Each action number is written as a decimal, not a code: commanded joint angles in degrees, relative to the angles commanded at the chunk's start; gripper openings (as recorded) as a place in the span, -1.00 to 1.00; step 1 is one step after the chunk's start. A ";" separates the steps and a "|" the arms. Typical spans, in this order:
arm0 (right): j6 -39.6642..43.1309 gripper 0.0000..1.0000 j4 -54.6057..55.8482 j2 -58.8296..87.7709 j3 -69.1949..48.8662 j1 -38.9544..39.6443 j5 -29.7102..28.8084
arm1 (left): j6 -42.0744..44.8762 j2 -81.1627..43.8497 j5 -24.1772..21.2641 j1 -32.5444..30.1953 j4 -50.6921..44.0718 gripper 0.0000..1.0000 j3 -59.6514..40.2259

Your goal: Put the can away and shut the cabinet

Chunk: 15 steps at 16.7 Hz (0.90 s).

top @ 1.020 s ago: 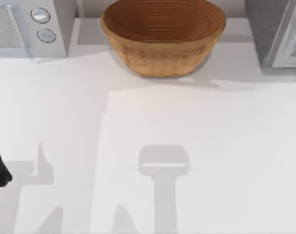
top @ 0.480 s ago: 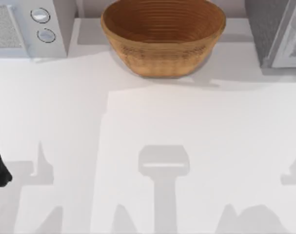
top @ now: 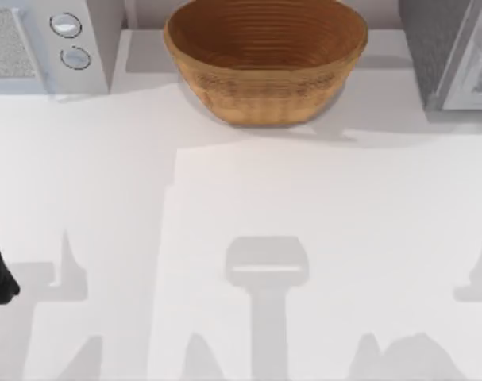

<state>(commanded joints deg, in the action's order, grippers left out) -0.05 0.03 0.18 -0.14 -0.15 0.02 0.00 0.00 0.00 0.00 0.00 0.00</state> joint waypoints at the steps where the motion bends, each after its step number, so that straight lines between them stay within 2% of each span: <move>1: -0.01 -1.00 -0.14 0.43 -0.57 0.06 -0.06 | 0.00 0.00 0.00 0.00 0.00 1.00 0.00; 7: -0.14 -1.00 -3.69 11.64 -15.34 1.63 -1.74 | 0.00 0.00 0.00 0.00 0.00 1.00 0.00; 15: -0.47 -1.00 -12.68 39.95 -52.56 5.61 -5.98 | 0.00 0.00 0.00 0.00 0.00 1.00 0.00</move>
<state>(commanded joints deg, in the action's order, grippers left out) -0.53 -12.66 40.13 -52.70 5.47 -5.96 0.00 0.00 0.00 0.00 0.00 0.00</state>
